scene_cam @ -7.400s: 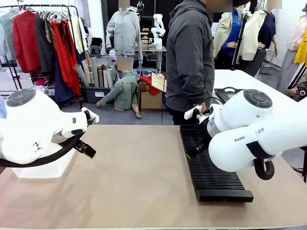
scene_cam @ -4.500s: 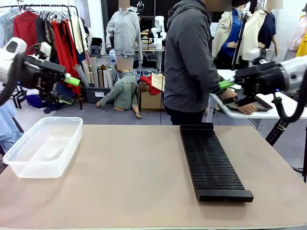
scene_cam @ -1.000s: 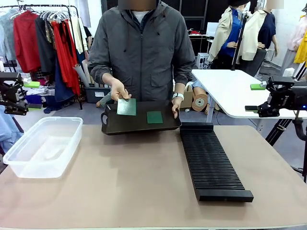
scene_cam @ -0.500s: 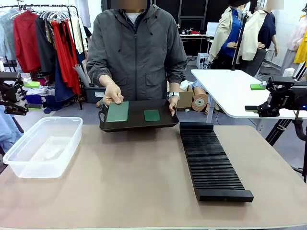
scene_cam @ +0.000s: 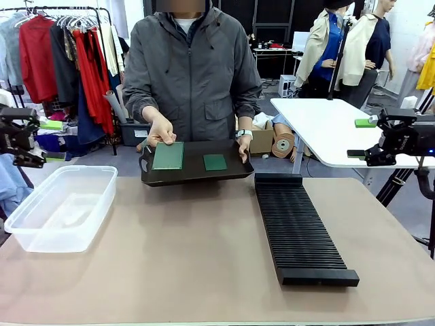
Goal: Sort PCBs into racks and boxes based on the side picked up.
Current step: Pick up the Blank PCB handed by the Human.
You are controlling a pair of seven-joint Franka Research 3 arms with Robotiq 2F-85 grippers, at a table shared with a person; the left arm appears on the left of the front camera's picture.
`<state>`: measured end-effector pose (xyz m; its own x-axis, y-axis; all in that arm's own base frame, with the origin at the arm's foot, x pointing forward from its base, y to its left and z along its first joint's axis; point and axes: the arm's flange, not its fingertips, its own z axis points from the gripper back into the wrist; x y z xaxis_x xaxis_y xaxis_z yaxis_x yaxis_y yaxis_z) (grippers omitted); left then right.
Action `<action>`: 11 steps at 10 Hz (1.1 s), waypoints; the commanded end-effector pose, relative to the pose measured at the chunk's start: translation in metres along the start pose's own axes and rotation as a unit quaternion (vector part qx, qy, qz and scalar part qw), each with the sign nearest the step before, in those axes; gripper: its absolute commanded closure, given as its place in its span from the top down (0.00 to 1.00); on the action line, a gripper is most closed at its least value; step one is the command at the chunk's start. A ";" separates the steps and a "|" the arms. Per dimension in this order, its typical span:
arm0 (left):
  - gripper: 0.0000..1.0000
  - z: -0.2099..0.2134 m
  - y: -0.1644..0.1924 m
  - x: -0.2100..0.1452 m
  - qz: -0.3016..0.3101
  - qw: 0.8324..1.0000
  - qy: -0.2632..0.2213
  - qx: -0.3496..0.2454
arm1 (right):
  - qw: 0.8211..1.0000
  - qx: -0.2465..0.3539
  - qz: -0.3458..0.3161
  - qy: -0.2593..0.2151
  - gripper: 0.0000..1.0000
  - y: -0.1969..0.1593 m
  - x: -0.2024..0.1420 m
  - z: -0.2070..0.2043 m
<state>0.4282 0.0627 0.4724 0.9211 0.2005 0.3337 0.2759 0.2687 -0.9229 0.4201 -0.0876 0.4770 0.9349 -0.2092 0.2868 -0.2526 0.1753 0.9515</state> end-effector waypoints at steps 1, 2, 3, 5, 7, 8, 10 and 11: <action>1.00 -0.022 0.022 0.002 0.001 1.000 0.015 -0.026 | 1.000 0.000 -0.001 0.006 1.00 0.003 0.001 0.002; 1.00 -0.029 0.030 0.000 -0.005 0.999 0.012 -0.046 | 1.000 0.000 -0.001 0.006 1.00 0.003 0.001 0.002; 1.00 -0.034 0.038 -0.003 -0.009 0.998 0.014 -0.063 | 1.000 0.000 -0.001 0.006 1.00 0.003 0.001 0.002; 1.00 -0.049 0.069 -0.002 0.001 0.995 0.025 -0.098 | 1.000 0.000 -0.001 0.006 1.00 0.003 0.001 0.002; 1.00 -0.068 0.090 0.002 0.003 0.993 0.040 -0.115 | 1.000 0.000 -0.001 0.006 1.00 0.003 0.001 0.002; 1.00 -0.078 0.096 0.004 -0.002 0.992 0.044 -0.117 | 1.000 0.000 -0.001 0.006 1.00 0.003 0.001 0.002; 1.00 -0.101 0.106 0.011 -0.012 0.991 0.060 -0.123 | 1.000 0.000 -0.001 0.006 1.00 0.003 0.001 0.002; 1.00 -0.110 0.109 0.017 -0.014 0.990 0.066 -0.126 | 1.000 0.000 -0.001 0.006 1.00 0.003 0.001 0.002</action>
<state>0.4940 -0.0057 0.3557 0.9459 0.0639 0.3182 0.3156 0.0475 -0.9477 0.4202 -0.0880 0.4770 0.9348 -0.2097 0.2868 -0.2525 0.1756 0.9515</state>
